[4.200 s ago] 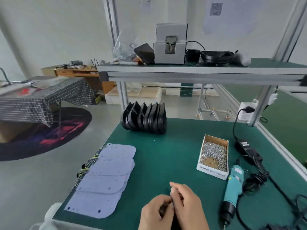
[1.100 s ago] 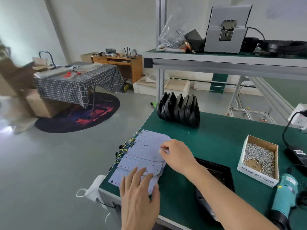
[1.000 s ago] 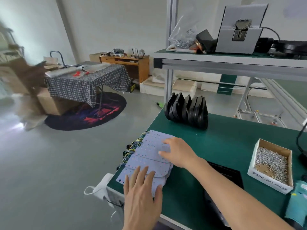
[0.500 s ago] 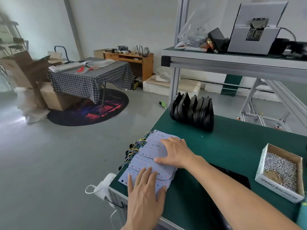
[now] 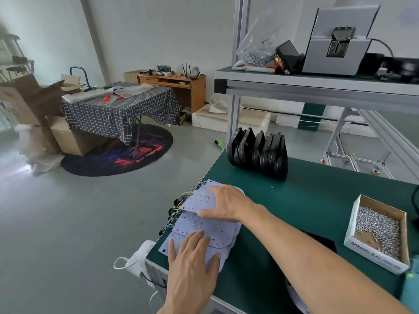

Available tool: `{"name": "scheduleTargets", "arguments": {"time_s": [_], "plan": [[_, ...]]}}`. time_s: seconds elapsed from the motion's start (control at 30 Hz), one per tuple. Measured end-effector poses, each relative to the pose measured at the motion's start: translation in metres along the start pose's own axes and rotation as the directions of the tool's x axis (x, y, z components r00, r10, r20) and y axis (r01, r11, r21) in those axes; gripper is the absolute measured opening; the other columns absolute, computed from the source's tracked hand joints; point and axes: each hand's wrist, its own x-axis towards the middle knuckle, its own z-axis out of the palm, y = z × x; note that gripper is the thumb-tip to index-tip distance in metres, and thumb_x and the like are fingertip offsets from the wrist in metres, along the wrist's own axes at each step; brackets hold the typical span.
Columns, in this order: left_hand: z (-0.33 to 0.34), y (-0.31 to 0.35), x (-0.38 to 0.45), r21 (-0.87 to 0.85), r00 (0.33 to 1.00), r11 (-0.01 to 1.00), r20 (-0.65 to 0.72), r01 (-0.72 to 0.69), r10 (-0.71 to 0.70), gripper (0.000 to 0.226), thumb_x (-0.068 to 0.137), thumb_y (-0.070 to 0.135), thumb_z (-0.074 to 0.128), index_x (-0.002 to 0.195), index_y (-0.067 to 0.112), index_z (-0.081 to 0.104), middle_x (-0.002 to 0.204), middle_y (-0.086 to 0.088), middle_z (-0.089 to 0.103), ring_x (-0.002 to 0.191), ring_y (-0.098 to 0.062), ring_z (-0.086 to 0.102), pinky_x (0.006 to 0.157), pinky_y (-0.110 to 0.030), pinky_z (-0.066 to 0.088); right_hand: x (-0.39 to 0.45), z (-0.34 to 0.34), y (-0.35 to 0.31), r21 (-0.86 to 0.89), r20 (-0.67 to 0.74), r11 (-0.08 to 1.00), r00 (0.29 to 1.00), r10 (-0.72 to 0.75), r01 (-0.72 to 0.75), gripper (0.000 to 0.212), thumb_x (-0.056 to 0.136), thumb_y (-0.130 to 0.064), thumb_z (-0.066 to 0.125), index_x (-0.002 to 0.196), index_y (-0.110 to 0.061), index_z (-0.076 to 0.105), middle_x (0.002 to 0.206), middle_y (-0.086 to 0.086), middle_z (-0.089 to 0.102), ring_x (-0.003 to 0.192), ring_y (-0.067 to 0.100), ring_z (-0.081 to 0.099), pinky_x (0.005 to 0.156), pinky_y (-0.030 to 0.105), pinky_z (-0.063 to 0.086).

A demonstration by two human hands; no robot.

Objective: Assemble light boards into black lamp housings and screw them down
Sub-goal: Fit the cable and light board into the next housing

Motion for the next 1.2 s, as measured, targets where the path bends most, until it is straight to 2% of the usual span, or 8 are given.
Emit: {"name": "scheduleTargets", "arguments": {"time_s": [0.1,0.27,0.4,0.6,0.83,0.93,1.03,1.2], "plan": [[-0.003,0.001,0.001,-0.066,0.999,0.997,0.021,0.048,-0.047,0.033,0.082,0.030,0.085,0.113,0.021,0.077,0.134,0.003,0.069,0.129,-0.020,0.063,0.118,-0.061,0.031,-0.004,-0.016,-0.013,0.192,-0.059,0.981,0.998,-0.026,0.037,0.089,0.077,-0.074,0.067,0.139,-0.011,0.059,0.132,0.009,0.064,0.125,0.029,0.058,0.099,0.041,0.049],[-0.014,0.005,0.008,-0.233,0.987,0.972,-0.156,0.007,-0.044,0.027,0.079,0.013,0.087,0.104,0.014,0.079,0.118,-0.002,0.072,0.105,-0.025,0.072,0.095,-0.044,0.054,-0.015,-0.046,-0.029,0.553,-0.239,0.823,0.971,0.007,0.130,0.068,0.079,-0.064,0.075,0.132,-0.023,0.065,0.118,-0.009,0.070,0.105,0.008,0.065,0.088,0.028,0.053],[-0.041,0.001,0.023,-0.384,0.914,0.918,-0.331,0.098,-0.236,0.023,0.089,0.014,0.075,0.111,0.021,0.069,0.106,0.011,0.062,0.096,0.014,0.057,0.073,-0.022,0.045,-0.045,-0.081,-0.030,0.679,-0.416,0.663,0.909,-0.006,0.316,0.059,0.078,-0.061,0.075,0.129,-0.033,0.068,0.114,-0.020,0.072,0.101,-0.004,0.067,0.079,0.009,0.049],[-0.083,-0.006,0.067,-0.427,0.838,0.844,-0.285,0.324,-0.465,0.062,0.089,0.036,0.073,0.142,0.024,0.043,0.106,0.012,0.064,0.076,0.003,0.065,0.102,-0.042,0.042,-0.119,-0.144,-0.024,0.684,-0.661,0.405,0.751,-0.010,0.607,0.076,0.076,-0.064,0.081,0.138,-0.025,0.061,0.128,-0.003,0.072,0.116,0.020,0.068,0.098,0.040,0.055],[-0.075,0.005,0.111,-0.155,0.972,0.972,-0.129,0.178,-0.198,0.079,0.089,0.055,0.069,0.156,0.035,0.034,0.141,0.007,0.043,0.103,-0.017,0.061,0.107,-0.046,0.031,-0.197,-0.198,-0.006,0.655,-0.744,0.238,0.668,0.033,0.717,0.108,0.071,-0.068,0.082,0.143,0.005,0.048,0.133,0.027,0.061,0.116,0.039,0.060,0.101,0.054,0.047],[-0.062,0.004,0.133,-0.044,0.988,0.987,0.000,0.152,-0.152,0.045,0.095,0.045,0.067,0.136,0.026,0.063,0.131,0.000,0.062,0.112,-0.030,0.062,0.099,-0.047,0.040,-0.214,-0.202,0.002,0.658,-0.743,0.230,0.668,0.040,0.717,0.108,0.069,-0.069,0.082,0.143,0.001,0.048,0.133,0.026,0.060,0.116,0.038,0.059,0.101,0.055,0.046],[-0.046,-0.005,0.148,-0.018,0.988,0.992,0.091,0.124,-0.122,0.025,0.098,0.029,0.058,0.083,0.011,0.066,0.080,-0.006,0.069,0.078,-0.040,0.061,0.070,-0.041,0.049,-0.226,-0.201,0.012,0.661,-0.740,0.251,0.670,0.059,0.707,0.115,0.070,-0.069,0.082,0.146,0.008,0.043,0.133,0.026,0.059,0.117,0.039,0.059,0.102,0.056,0.046],[-0.040,-0.042,0.163,-0.026,0.980,0.981,0.057,0.190,-0.189,0.030,0.105,0.025,0.055,0.085,0.004,0.064,0.079,-0.021,0.068,0.080,-0.047,0.062,0.070,-0.045,0.049,-0.234,-0.187,0.031,0.680,-0.721,0.298,0.684,0.110,0.669,0.112,0.076,-0.067,0.079,0.148,0.010,0.042,0.134,0.029,0.060,0.117,0.040,0.061,0.101,0.052,0.049]]}}
